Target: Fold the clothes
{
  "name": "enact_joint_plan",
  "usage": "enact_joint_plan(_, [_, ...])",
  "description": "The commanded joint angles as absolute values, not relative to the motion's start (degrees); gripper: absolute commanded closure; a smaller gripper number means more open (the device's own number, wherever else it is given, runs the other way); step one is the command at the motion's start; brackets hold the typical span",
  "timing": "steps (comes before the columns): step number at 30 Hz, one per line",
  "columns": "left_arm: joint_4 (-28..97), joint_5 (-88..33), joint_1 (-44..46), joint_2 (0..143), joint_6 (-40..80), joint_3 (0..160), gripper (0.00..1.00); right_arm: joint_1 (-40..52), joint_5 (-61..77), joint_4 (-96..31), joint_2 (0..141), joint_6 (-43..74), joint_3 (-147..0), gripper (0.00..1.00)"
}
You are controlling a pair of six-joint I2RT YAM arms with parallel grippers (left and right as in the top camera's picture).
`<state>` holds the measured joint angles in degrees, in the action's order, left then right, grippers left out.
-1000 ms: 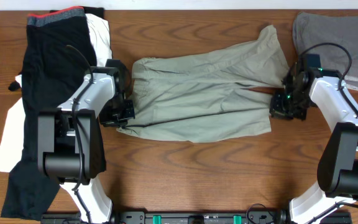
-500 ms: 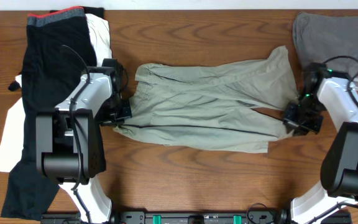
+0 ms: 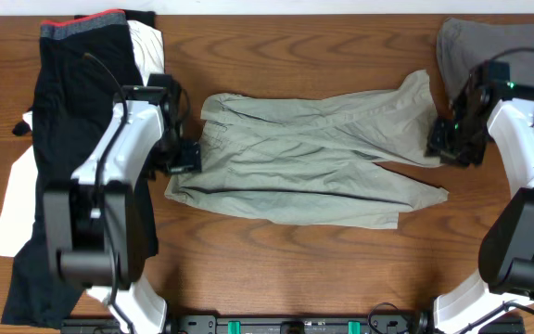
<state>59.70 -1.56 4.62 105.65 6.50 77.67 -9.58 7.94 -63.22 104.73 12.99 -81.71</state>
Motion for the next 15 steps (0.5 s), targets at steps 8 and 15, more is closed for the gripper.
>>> enact_joint_plan(8, [42.9,-5.3,13.4,101.8,-21.3,79.9,0.13,-3.2,12.2,-59.0,104.1,4.8,-85.3,0.48])
enact_joint_plan(15, [42.6,-5.4,13.7,104.4,-37.6,79.6,0.13,-2.9,12.1,-59.3,104.1,4.4,-85.3,0.48])
